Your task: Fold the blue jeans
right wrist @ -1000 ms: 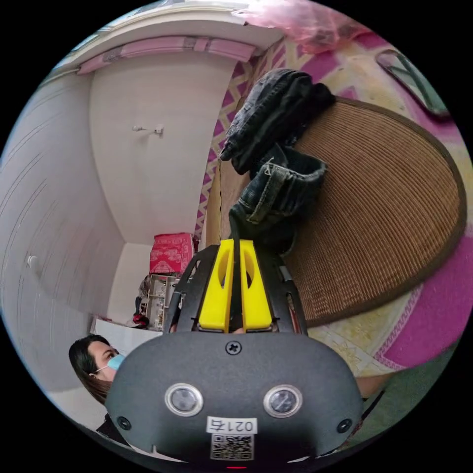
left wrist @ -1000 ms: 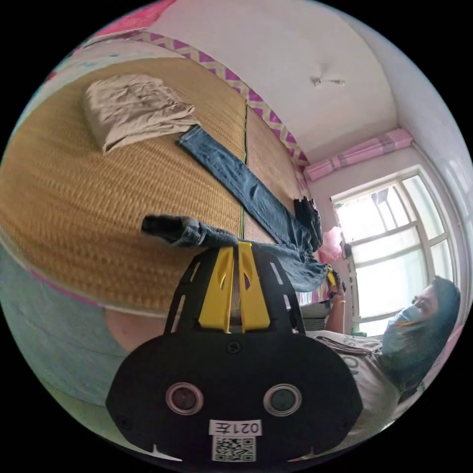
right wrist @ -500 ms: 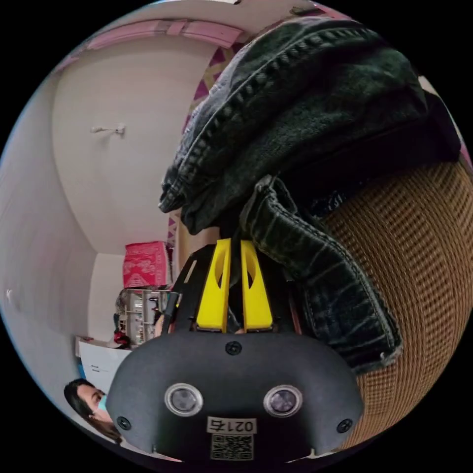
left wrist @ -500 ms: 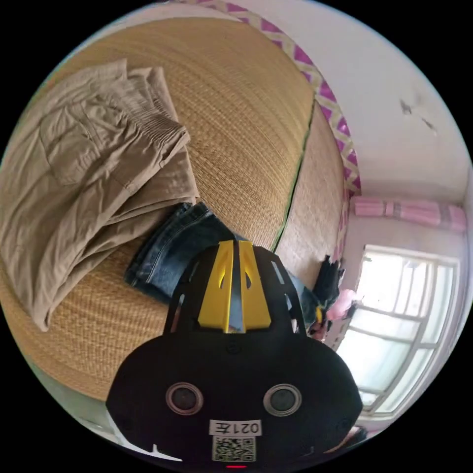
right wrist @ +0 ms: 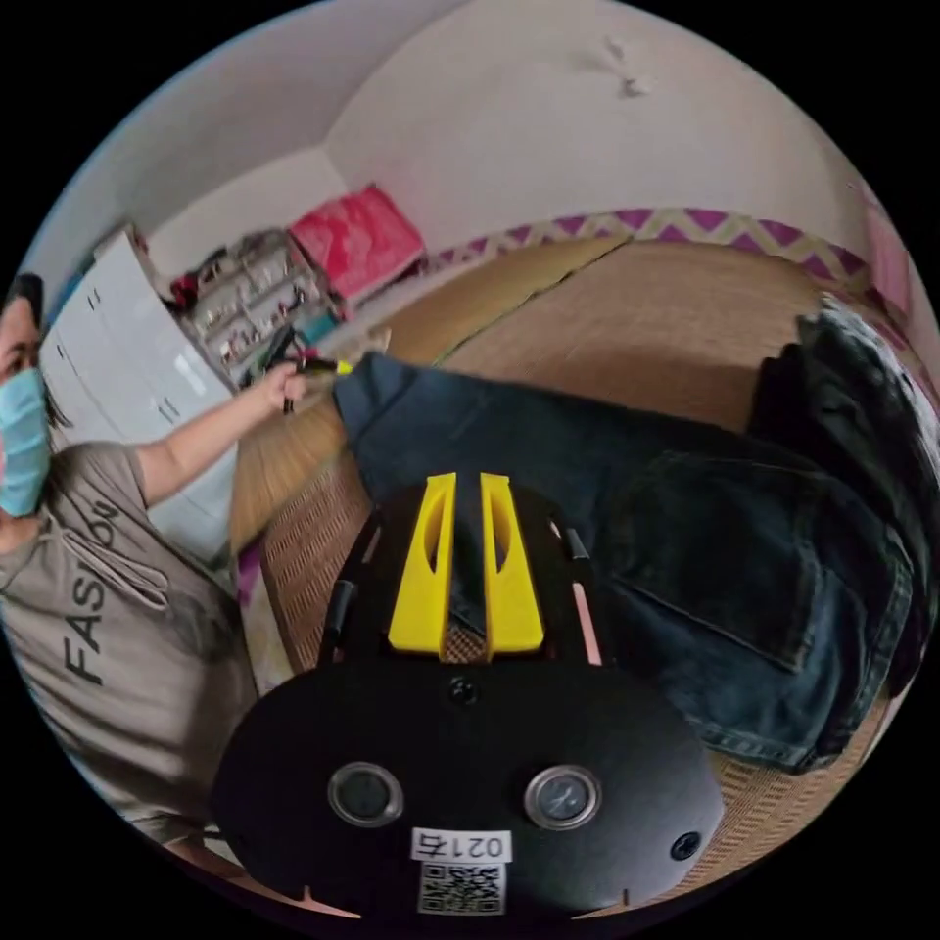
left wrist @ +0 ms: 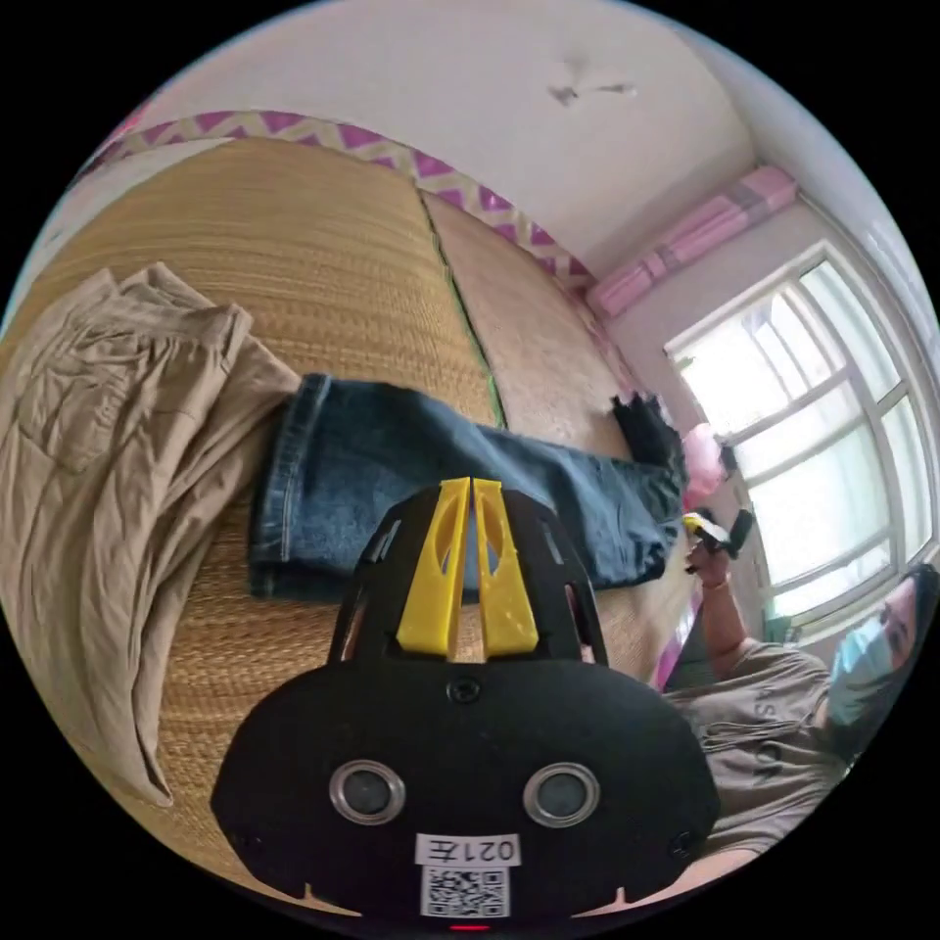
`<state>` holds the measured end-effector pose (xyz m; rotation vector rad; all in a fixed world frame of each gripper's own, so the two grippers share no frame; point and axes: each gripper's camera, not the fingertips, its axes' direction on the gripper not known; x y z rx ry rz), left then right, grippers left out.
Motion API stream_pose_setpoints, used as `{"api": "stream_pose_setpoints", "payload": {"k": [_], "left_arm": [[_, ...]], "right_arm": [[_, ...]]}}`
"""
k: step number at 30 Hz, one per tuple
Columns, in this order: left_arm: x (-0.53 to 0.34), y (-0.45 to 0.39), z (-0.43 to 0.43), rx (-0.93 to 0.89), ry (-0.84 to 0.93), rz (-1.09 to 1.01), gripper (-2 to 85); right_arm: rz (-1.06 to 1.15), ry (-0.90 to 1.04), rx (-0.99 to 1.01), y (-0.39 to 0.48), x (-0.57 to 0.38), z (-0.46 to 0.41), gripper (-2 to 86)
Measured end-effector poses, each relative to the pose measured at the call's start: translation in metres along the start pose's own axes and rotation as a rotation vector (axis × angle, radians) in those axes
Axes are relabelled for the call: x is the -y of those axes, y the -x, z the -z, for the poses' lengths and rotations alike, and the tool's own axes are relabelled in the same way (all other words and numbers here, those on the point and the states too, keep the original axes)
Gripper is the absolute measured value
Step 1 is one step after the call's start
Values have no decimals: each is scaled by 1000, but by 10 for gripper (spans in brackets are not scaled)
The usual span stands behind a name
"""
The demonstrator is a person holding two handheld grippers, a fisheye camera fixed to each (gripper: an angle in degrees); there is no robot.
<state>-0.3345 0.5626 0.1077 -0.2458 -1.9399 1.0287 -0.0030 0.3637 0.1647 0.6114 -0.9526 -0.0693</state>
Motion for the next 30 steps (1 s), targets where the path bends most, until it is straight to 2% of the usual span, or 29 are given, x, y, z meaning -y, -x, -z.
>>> {"api": "stream_pose_setpoints", "payload": {"k": [1, 2, 4, 6, 12, 15, 19, 23, 30], "left_arm": [[-7, 6, -21, 105, 85, -25, -10], [-12, 12, -14, 83, 33, -16, -10], [-33, 50, -2, 24, 38, 128, -10], [-50, 60, 12, 69, 43, 121, -10], [-104, 87, 46, 135, 13, 139, -9], [-140, 91, 83, 199, -152, 163, -8], [-195, 130, 113, -57, -325, 381, 5], [-204, 143, 98, -177, -284, 520, 114], [-170, 119, 117, -73, -256, 615, 122]], "right_arm": [[23, 136, -75, 20, 12, -34, 57], [59, 243, -183, 39, 16, -61, 60], [101, 243, -283, 61, 14, -73, 61], [115, 229, -319, 74, 12, -75, 59], [26, 157, -259, 68, 16, -61, 55], [24, 102, -253, 71, 12, -46, 43], [-108, -80, -92, 65, -8, 13, 21], [-136, -119, -68, 80, -28, 48, 34], [-207, -214, -51, 83, -73, 108, 25]]}}
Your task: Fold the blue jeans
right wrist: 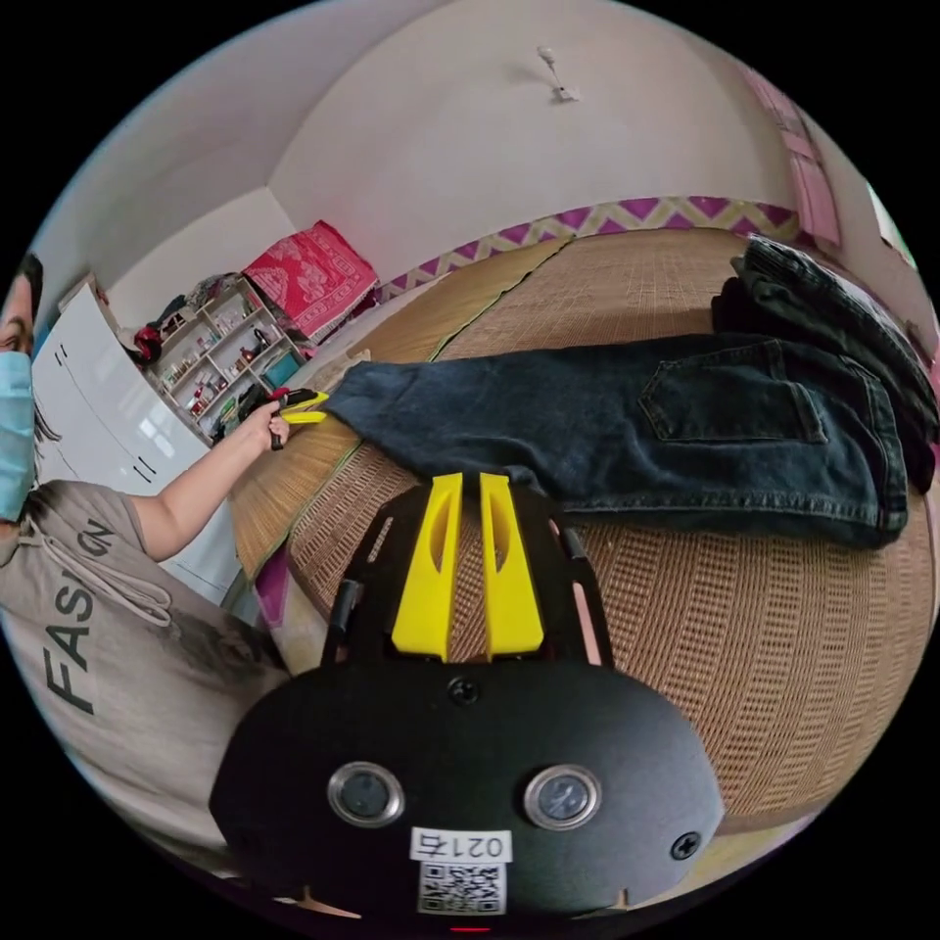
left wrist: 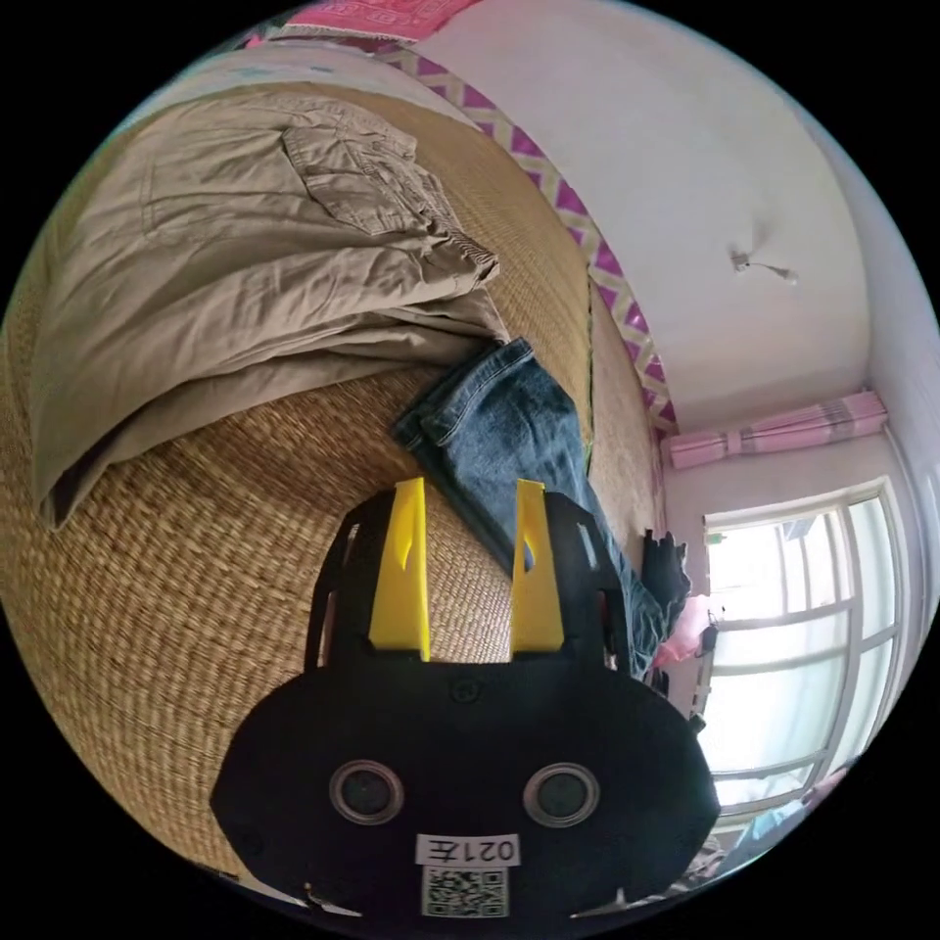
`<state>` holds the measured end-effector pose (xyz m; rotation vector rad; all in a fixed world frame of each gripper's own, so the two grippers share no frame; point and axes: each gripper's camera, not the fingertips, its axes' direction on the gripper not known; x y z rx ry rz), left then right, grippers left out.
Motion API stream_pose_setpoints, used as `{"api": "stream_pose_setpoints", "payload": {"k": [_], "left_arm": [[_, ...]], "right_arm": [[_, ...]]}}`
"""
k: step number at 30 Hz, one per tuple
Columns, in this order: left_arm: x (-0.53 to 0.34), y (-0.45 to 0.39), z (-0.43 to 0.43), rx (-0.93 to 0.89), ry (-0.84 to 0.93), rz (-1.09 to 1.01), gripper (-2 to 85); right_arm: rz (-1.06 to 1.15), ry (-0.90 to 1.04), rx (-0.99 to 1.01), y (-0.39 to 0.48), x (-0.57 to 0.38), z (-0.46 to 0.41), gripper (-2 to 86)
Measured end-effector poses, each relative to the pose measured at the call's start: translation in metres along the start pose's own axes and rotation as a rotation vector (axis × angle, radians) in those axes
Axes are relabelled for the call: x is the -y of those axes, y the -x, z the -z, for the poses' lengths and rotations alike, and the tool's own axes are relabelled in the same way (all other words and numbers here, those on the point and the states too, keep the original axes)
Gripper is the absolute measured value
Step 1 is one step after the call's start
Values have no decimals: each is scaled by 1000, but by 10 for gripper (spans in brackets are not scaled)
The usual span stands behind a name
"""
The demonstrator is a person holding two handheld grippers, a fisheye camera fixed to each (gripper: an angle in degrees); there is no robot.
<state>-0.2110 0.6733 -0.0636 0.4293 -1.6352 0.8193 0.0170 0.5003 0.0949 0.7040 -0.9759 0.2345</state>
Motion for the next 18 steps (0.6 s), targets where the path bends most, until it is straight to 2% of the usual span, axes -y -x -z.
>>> {"api": "stream_pose_setpoints", "payload": {"k": [5, 7, 9, 11, 14, 18], "left_arm": [[8, -11, 3, -38, -41, 76, 54], [2, -12, 14, -165, -76, 112, 8], [-5, -35, 30, -196, -105, 81, -2], [-15, -82, 53, -177, -146, -2, -6], [-41, -196, 96, -119, -232, -189, -8], [-118, -419, 122, -54, -315, -538, -9]], "right_arm": [[-77, -35, 25, -30, -27, 33, 9], [-97, -32, 29, -41, -35, 43, 6], [-109, -44, 36, -51, -44, 59, 3], [-113, -61, 8, -63, -56, 84, -3], [-125, -71, -10, -79, -72, 112, -5], [-145, -98, 16, -98, -92, 144, -6]]}}
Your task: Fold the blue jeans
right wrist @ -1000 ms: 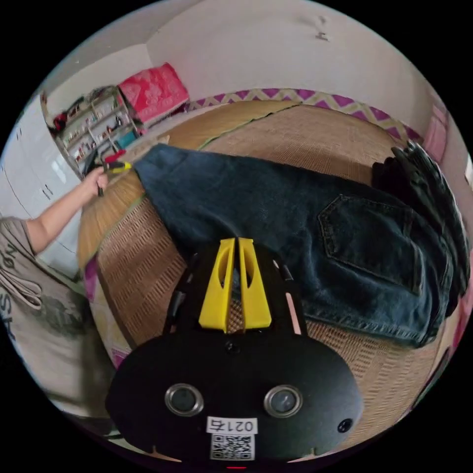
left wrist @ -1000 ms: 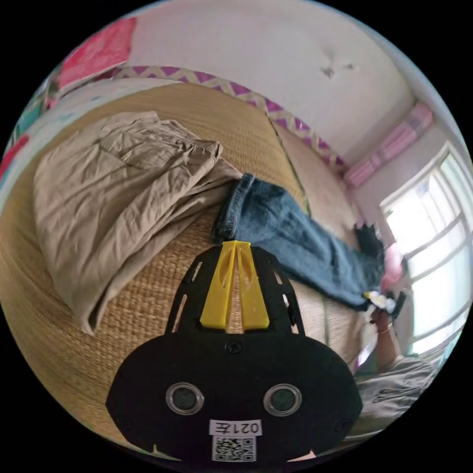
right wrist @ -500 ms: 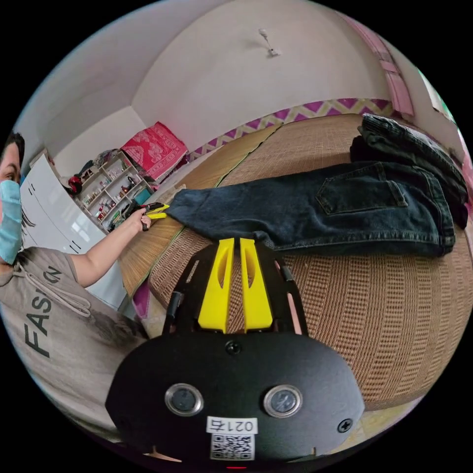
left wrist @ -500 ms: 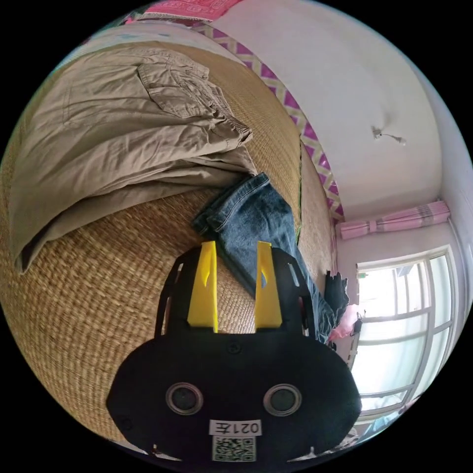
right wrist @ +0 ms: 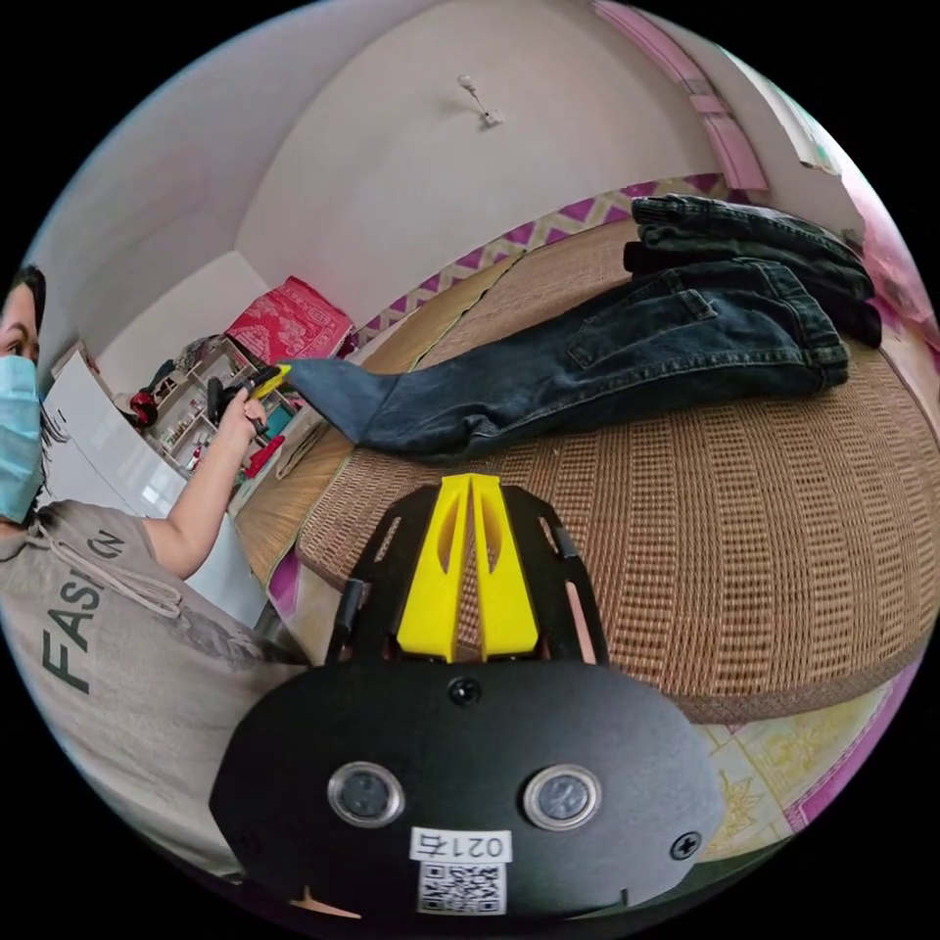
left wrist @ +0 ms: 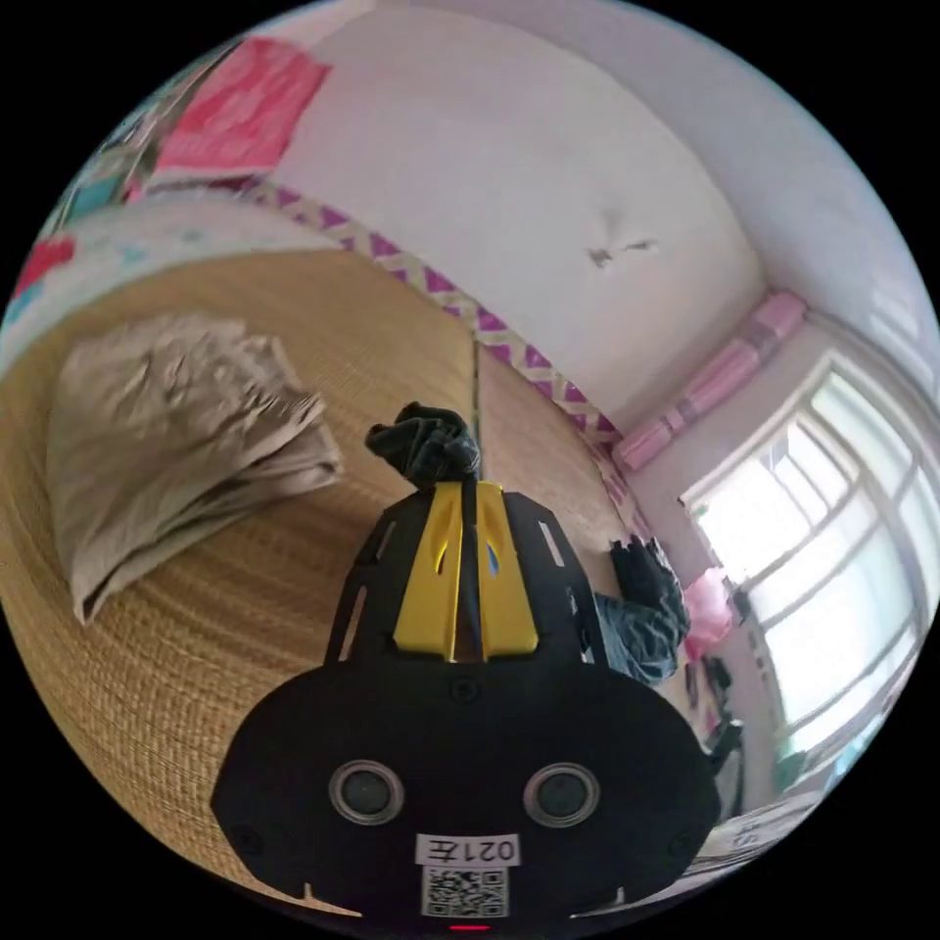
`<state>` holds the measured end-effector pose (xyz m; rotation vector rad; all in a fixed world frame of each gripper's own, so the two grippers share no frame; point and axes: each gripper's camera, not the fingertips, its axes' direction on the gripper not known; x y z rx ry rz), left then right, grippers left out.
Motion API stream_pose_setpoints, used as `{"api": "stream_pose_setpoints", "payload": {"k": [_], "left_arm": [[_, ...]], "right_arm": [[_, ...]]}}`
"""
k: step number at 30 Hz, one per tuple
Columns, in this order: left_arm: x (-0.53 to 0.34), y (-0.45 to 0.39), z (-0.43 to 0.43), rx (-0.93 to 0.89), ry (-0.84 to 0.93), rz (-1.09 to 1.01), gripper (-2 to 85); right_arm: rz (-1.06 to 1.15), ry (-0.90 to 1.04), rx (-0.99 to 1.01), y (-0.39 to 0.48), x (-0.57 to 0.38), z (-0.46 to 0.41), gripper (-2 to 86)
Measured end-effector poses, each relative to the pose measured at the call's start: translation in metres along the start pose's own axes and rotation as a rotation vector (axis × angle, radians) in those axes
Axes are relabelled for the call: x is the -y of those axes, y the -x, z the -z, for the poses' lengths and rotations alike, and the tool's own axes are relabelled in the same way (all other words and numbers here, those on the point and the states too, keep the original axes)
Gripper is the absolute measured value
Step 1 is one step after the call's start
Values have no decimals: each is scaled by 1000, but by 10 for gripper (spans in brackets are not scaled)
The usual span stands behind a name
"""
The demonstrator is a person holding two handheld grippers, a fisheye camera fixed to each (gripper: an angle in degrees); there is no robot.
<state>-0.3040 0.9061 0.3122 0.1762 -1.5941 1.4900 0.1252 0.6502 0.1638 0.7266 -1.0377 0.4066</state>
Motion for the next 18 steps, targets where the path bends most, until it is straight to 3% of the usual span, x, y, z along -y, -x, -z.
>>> {"api": "stream_pose_setpoints", "payload": {"k": [4, 8, 10, 13, 18], "left_arm": [[-3, -259, -54, 5, 39, -337, -7], [-59, -435, -154, 12, 149, -536, -5], [-125, -513, -244, 81, 292, -658, -5], [-214, -553, -342, 215, 489, -776, -7], [-222, -609, -325, 208, 375, -766, -8]], "right_arm": [[-4, -42, 2, -21, -16, 43, -6], [-16, -79, 13, -42, -34, 85, -6], [-34, -100, 32, -53, -43, 103, -6], [-53, -116, 58, -69, -56, 127, -6], [-61, -124, 61, -93, -68, 160, -6]]}}
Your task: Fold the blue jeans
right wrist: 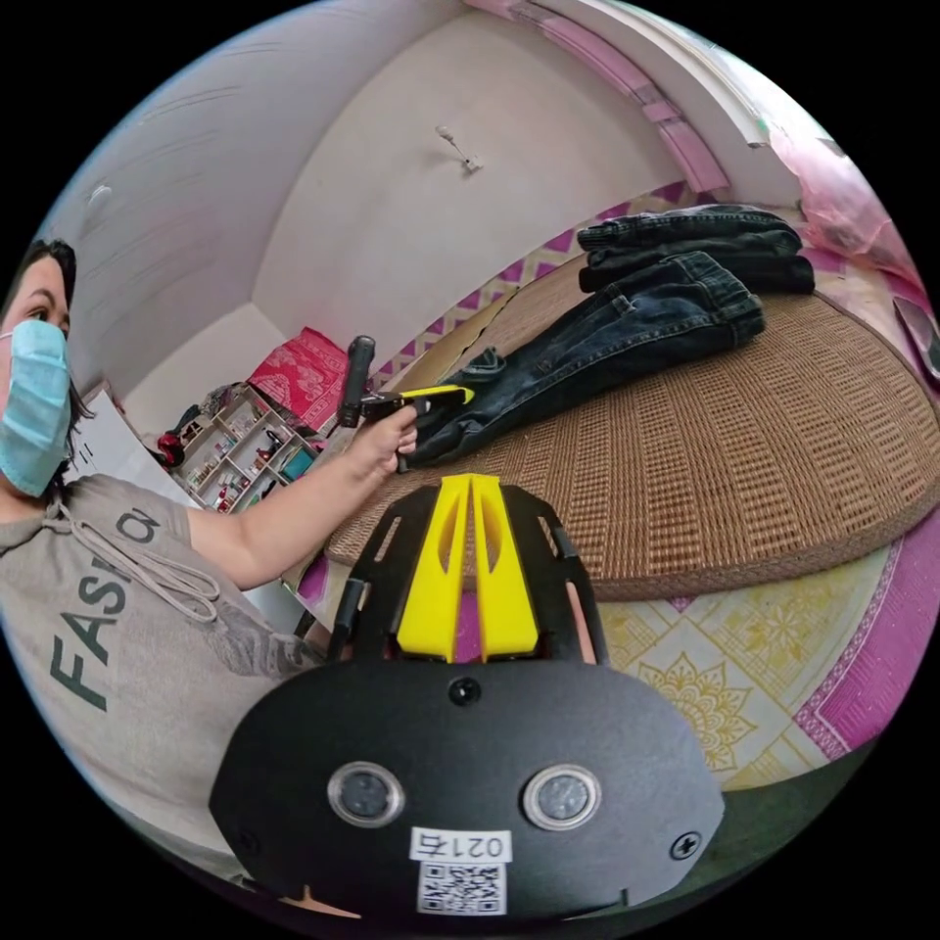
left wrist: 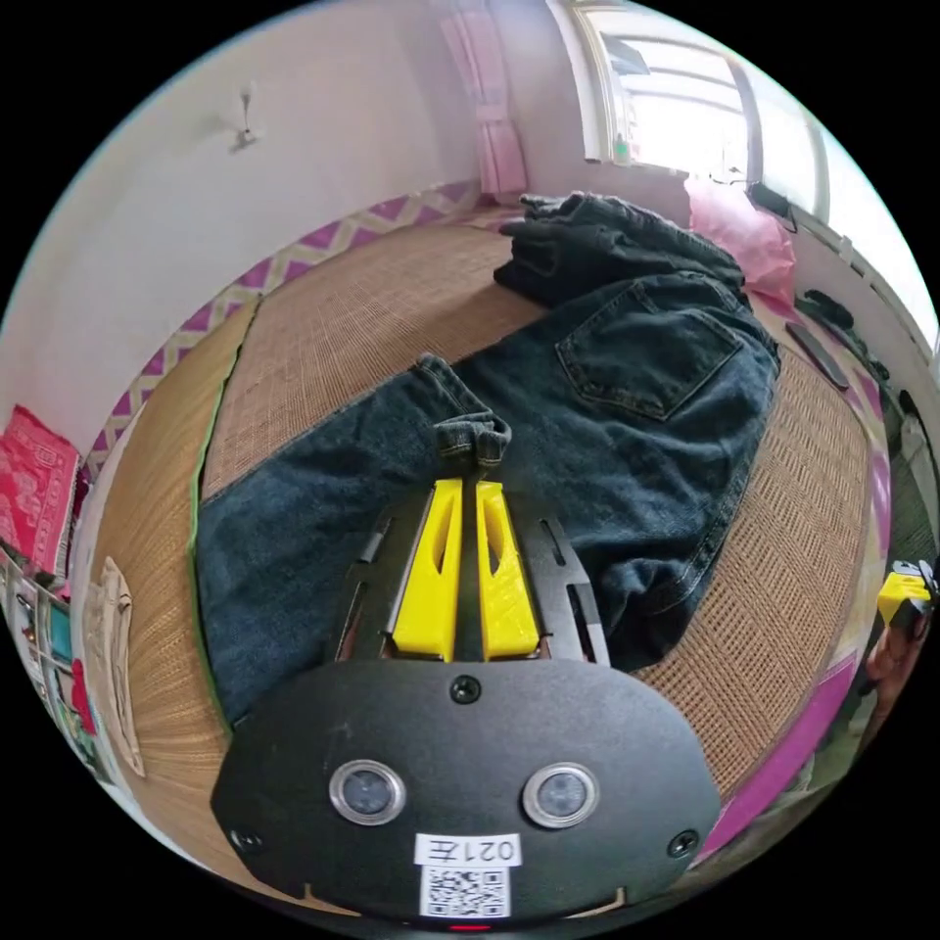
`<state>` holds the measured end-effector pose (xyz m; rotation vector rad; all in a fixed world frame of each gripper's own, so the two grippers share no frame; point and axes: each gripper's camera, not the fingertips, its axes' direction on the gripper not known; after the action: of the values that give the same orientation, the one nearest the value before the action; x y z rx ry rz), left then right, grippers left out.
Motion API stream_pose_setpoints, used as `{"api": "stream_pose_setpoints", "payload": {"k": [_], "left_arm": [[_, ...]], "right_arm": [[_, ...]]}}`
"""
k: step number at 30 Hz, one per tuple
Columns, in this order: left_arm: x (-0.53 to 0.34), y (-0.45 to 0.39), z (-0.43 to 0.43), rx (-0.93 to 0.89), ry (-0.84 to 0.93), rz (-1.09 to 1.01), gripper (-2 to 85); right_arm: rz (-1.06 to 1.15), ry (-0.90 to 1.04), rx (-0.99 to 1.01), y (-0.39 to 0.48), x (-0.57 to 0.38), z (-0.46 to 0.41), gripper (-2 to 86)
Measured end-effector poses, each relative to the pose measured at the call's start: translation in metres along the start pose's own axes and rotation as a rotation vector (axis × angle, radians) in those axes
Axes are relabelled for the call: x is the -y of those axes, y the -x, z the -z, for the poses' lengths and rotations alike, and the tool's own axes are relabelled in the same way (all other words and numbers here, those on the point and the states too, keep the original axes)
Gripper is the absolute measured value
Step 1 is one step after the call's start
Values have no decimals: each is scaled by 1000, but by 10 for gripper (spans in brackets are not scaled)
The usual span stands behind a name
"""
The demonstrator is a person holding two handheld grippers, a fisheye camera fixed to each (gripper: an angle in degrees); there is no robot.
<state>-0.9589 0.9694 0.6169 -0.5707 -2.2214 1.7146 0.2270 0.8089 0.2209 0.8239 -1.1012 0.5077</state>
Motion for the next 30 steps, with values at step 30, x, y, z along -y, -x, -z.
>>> {"api": "stream_pose_setpoints", "payload": {"k": [30], "left_arm": [[83, -89, 21, -307, -107, -322, 95]], "right_arm": [[-826, -347, 102, -200, 64, 29, 138]]}}
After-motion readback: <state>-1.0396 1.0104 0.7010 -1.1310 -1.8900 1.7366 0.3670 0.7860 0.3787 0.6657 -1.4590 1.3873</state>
